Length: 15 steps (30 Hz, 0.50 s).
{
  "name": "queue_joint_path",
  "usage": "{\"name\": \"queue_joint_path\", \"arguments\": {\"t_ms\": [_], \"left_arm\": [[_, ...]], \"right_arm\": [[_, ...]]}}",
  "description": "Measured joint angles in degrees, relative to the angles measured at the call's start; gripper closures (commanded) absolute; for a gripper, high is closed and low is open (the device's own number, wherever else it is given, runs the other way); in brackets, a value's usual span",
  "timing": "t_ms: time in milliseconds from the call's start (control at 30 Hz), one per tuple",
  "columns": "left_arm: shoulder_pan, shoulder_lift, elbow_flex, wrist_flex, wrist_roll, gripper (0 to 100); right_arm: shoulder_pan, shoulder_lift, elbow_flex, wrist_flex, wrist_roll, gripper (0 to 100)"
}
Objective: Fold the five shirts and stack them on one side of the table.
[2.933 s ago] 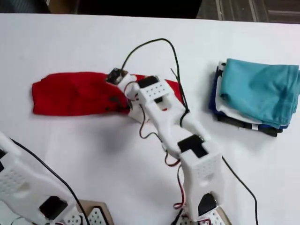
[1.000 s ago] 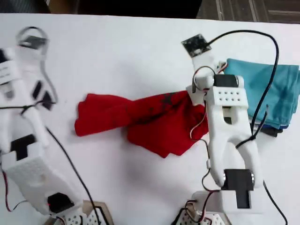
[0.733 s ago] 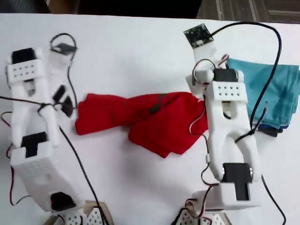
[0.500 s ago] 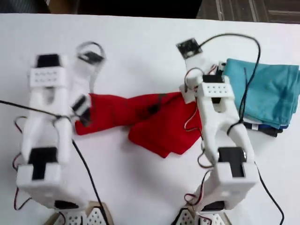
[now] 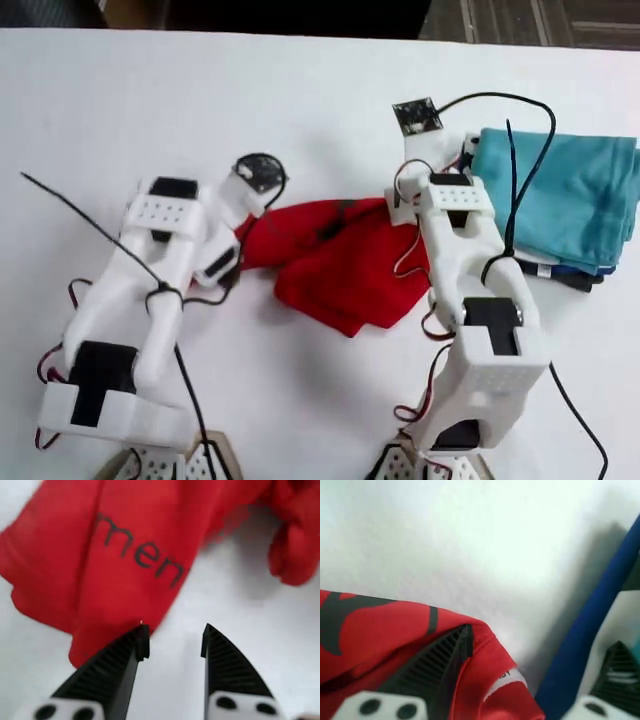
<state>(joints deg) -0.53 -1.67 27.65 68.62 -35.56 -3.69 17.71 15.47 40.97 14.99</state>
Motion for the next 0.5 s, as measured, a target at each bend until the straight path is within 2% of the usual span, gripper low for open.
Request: {"name": "queue_joint_path", "arguments": {"t_ms": [133, 233, 267, 300, 367, 500], "left_arm": [[-0.53, 1.23, 2.99, -9.32, -2.64, 82], [-1.85, 5.8, 2.46, -12.92, -4.13, 95], [-2.37, 7.38, 1.23, -13.19, -4.04, 99], [-2.9, 8.7, -0.53, -13.19, -3.6, 97], [-4.04, 10.81, -5.45, -12.57, -1.41, 98], [-4.66, 11.78, -18.11, -6.42, 1.23, 97]], "right_arm": [[0.0, 0.18, 0.0, -0.18, 0.0, 59.7], [0.0, 0.18, 0.0, -0.18, 0.0, 59.7], [0.0, 0.18, 0.0, -0.18, 0.0, 59.7], [0.0, 0.18, 0.0, -0.18, 0.0, 59.7], [0.0, 0.18, 0.0, -0.62, 0.0, 59.7], [0.0, 0.18, 0.0, -0.79, 0.0, 59.7]]}}
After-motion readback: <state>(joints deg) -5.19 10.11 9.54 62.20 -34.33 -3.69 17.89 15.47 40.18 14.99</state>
